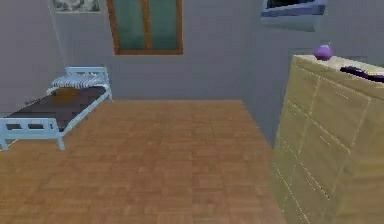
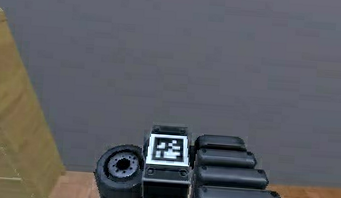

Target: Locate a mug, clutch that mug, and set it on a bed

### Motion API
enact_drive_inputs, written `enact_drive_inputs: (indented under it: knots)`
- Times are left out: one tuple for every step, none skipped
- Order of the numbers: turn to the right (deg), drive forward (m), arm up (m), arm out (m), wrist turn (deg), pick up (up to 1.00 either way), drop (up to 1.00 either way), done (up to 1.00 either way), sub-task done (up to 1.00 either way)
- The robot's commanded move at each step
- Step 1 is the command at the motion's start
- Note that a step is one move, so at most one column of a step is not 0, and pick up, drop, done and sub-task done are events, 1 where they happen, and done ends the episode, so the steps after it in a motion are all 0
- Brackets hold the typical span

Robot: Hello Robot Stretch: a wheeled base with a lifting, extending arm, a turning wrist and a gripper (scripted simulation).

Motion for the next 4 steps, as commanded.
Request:
enact_drive_inputs:
  knots:
    - [-18.0, 0.00, 0.00, 0.00, 0.0, 0.00, 0.00, 0.00, 0.00]
    - [0.0, 1.00, 0.00, 0.00, 0.0, 0.00, 0.00, 0.00, 0.00]
    - [0.0, 1.00, 0.00, 0.00, 0.0, 0.00, 0.00, 0.00, 0.00]
    - [-3.0, 0.00, 0.00, 0.00, 0.0, 0.00, 0.00, 0.00, 0.00]
